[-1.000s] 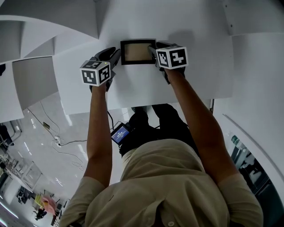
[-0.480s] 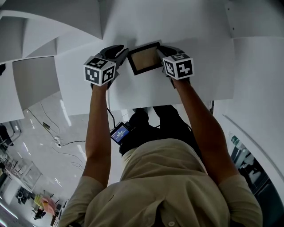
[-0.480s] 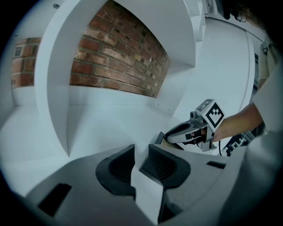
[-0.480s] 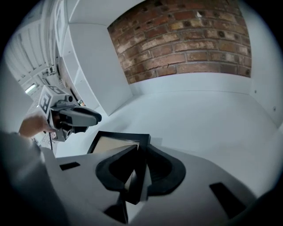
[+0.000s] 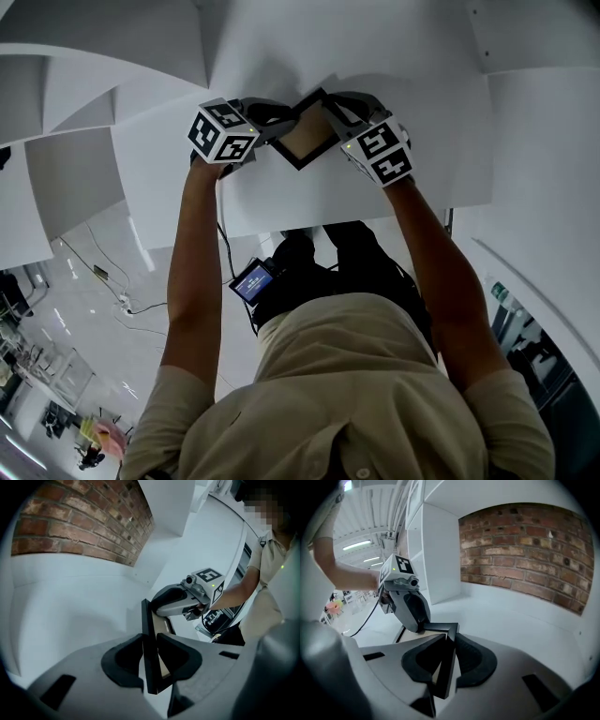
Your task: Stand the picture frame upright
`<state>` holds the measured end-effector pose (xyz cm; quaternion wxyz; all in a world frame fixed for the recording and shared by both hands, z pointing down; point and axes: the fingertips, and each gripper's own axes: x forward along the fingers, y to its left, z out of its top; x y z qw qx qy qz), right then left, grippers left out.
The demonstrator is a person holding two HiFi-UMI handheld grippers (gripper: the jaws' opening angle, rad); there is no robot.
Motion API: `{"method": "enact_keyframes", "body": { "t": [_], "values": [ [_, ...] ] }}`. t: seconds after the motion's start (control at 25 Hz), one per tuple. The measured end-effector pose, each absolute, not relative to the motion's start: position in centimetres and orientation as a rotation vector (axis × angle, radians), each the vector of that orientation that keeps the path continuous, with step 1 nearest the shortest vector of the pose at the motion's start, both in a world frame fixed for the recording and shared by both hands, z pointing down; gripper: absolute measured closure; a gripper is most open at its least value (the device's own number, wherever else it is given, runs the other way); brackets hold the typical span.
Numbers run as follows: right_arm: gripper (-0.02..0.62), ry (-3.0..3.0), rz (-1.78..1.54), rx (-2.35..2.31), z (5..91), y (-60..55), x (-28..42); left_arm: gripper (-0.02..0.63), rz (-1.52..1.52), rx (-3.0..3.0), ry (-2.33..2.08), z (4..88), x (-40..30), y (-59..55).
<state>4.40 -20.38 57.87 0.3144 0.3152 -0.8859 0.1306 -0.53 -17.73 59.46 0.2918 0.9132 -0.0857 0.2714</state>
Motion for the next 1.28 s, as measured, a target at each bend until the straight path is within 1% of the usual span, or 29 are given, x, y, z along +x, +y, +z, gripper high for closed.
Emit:
{"method": "enact_keyframes", "body": {
  "t": [0.16,0.32,0.36,0.44,0.48,0.56,0.64,0.84,0.88,0.92,1.08,1.28],
  "values": [
    [0.528,-2.363,0.361,0.798,57.8,-20.5,4.6,0.525,0.734,2.368,-0.192,60.1,-0.2,-17.6],
    [0.524,-2.421,0.483,0.806,57.9,-20.4,5.5,0.529,0.66,2.324,-0.222,59.6,0.2,-17.7],
    [0.515,-2.44,0.549,0.83,57.8,-20.4,6.1,0.529,0.641,2.332,-0.231,59.4,0.5,-17.6],
    [0.436,-2.488,0.753,0.907,57.7,-20.4,7.9,0.529,0.613,2.36,-0.24,59.1,1.1,-17.3],
    [0.408,-2.514,0.882,0.945,57.6,-20.3,8.9,0.529,0.603,2.374,-0.245,58.9,1.3,-17.2],
    [0.407,-2.552,1.137,0.973,57.5,-19.4,10.9,0.529,0.591,2.392,-0.256,58.7,1.4,-16.9],
    [0.4,-2.558,1.316,0.927,58.0,-17.9,12.2,0.529,0.577,2.396,-0.265,58.7,1.0,-16.7],
    [0.402,-2.531,1.489,0.723,58.9,-15.1,11.3,0.529,0.548,2.405,-0.29,58.5,0.7,-16.7],
    [0.427,-2.53,1.487,0.723,59.0,-15.1,10.9,0.529,0.547,2.406,-0.297,58.5,0.7,-16.7],
    [0.503,-2.535,1.471,0.734,59.0,-15.3,10.8,0.529,0.547,2.406,-0.306,58.6,0.6,-16.7],
    [0.514,-2.598,1.362,0.738,57.5,-16.2,10.3,0.529,0.56,2.429,-0.325,58.2,-0.1,-16.9],
    [0.523,-2.65,1.127,0.702,54.8,-16.5,9.6,0.529,0.683,2.504,-0.318,58.0,-0.3,-16.3]
  ]
}}
